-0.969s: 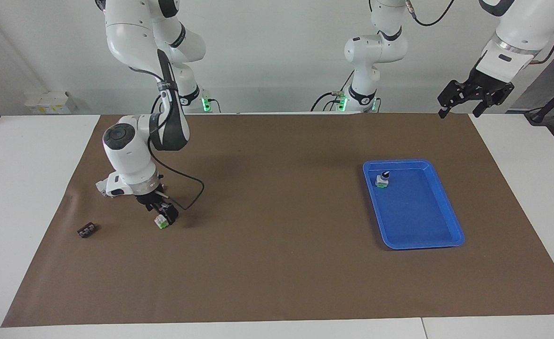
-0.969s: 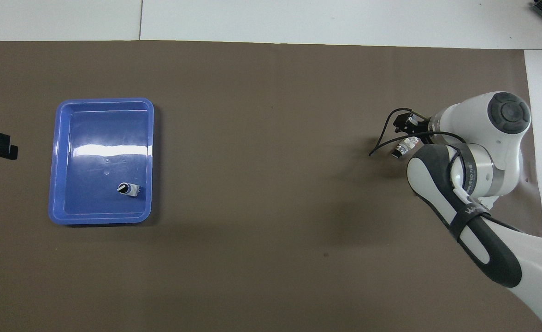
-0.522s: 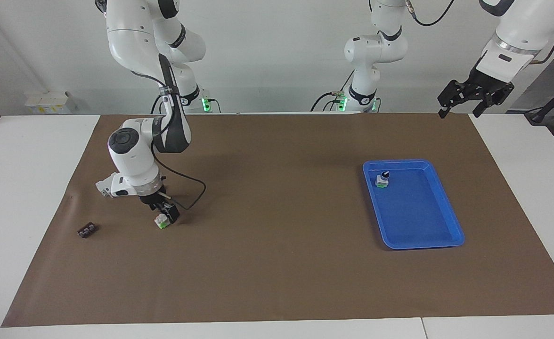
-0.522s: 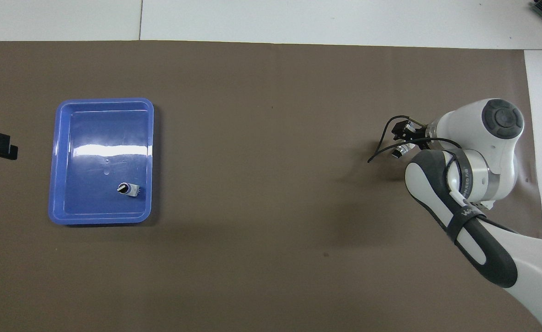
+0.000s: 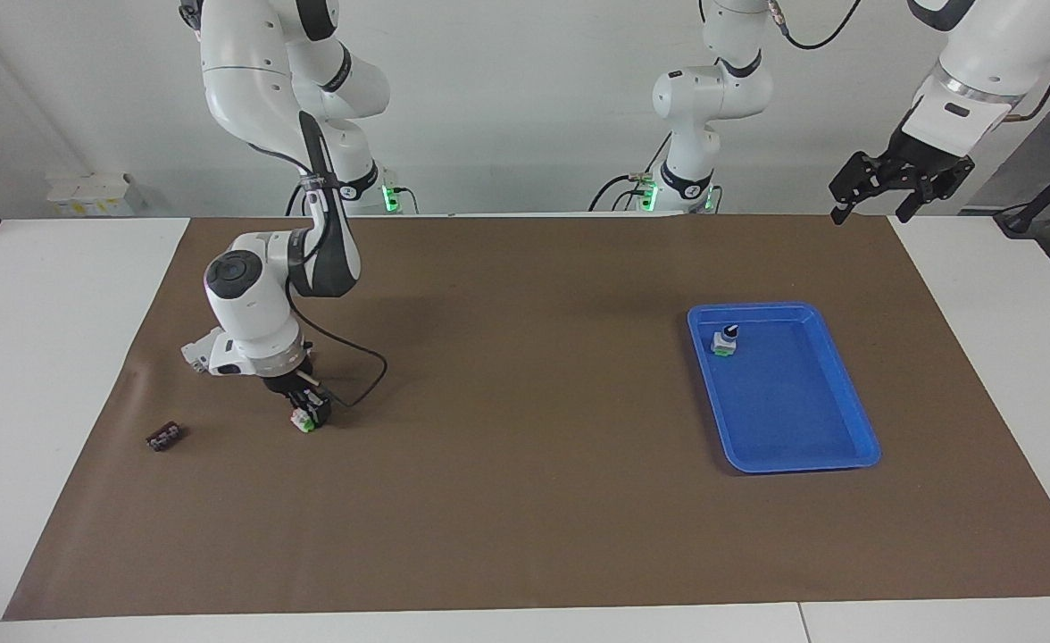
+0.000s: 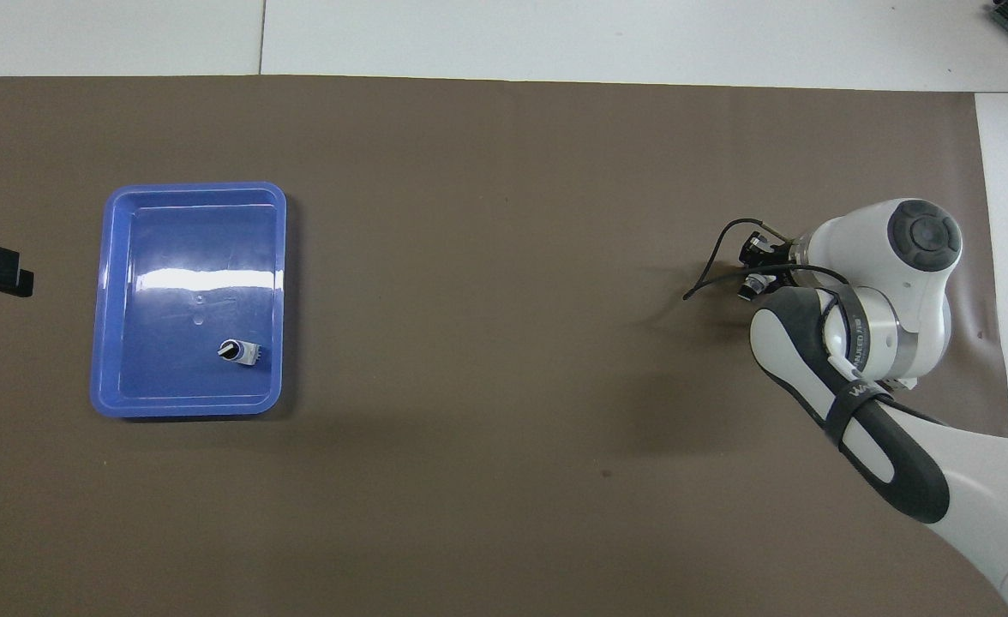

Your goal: Turn and place switch with both arms

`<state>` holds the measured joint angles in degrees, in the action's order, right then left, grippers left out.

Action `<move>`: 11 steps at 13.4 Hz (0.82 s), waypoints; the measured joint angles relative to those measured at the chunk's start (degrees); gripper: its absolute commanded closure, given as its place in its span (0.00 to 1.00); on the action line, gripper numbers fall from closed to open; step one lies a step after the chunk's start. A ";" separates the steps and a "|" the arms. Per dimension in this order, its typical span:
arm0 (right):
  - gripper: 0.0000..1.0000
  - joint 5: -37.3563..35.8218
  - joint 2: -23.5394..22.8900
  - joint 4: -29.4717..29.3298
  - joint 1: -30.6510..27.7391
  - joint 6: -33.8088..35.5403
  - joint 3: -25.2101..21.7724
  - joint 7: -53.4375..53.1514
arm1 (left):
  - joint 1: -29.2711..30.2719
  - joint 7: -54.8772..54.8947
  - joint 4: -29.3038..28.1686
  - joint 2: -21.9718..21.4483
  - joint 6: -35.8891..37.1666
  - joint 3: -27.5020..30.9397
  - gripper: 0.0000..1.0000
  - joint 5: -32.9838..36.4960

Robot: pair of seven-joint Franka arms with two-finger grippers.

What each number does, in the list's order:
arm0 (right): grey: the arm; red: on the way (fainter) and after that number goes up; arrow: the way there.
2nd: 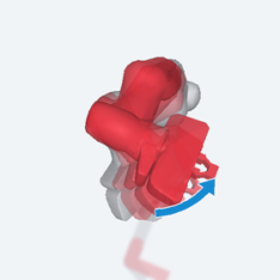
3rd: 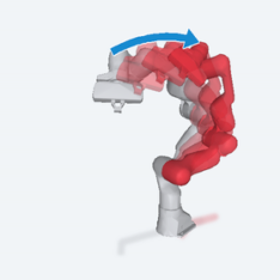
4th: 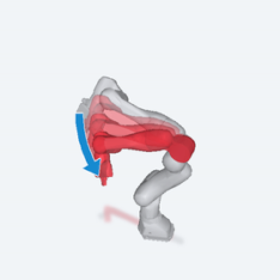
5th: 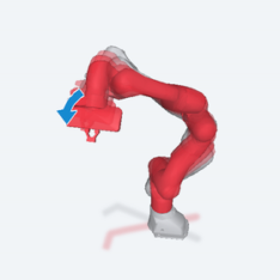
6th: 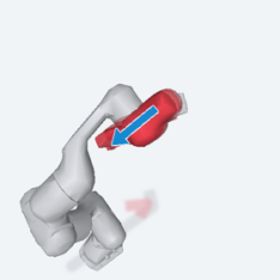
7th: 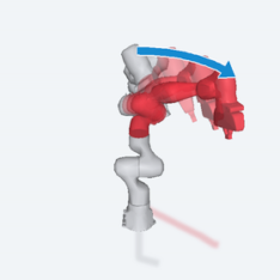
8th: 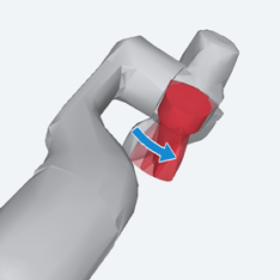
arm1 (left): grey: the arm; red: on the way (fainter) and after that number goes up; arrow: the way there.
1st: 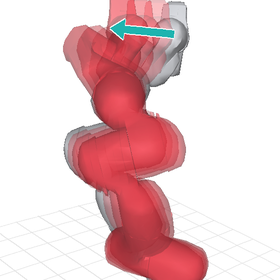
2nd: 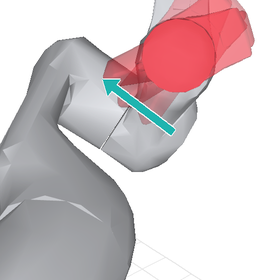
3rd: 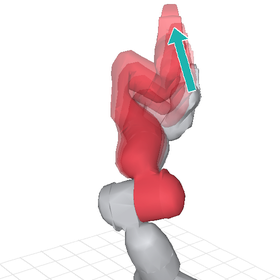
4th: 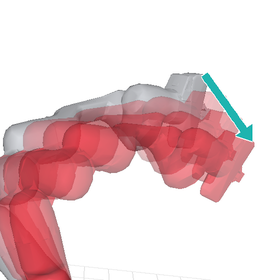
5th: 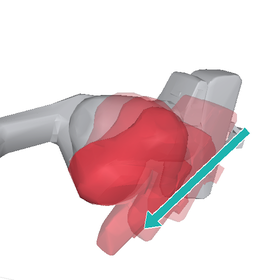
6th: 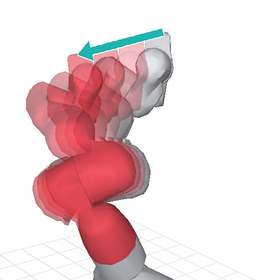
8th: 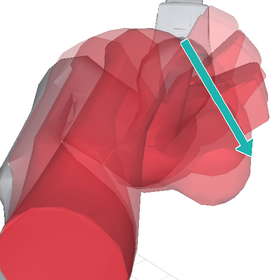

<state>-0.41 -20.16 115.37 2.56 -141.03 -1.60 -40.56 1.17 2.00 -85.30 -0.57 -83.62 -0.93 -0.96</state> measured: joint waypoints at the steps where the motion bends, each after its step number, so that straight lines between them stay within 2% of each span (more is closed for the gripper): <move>1: 1.00 0.02 0.16 -0.21 0.02 0.23 0.04 -0.07 | 0.00 0.00 0.00 0.00 0.00 0.00 0.00 0.00; 4: 1.00 0.50 0.05 -1.62 0.18 2.15 0.46 -0.16 | 0.00 0.00 0.00 -0.02 0.00 0.01 0.00 0.00; 7: 1.00 8.17 0.20 -5.36 0.89 7.14 1.77 -1.02 | 0.02 -0.02 0.00 -0.05 0.00 0.09 0.00 0.00; 11: 1.00 15.06 1.95 -13.33 1.11 17.64 5.83 -12.16 | 0.02 -0.02 0.00 -0.05 0.00 0.08 0.00 0.00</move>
<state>14.65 -18.21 102.04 3.67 -123.38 4.23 -52.73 1.19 1.99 -85.30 -0.62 -83.62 -0.85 -0.96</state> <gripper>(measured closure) 0.661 0.000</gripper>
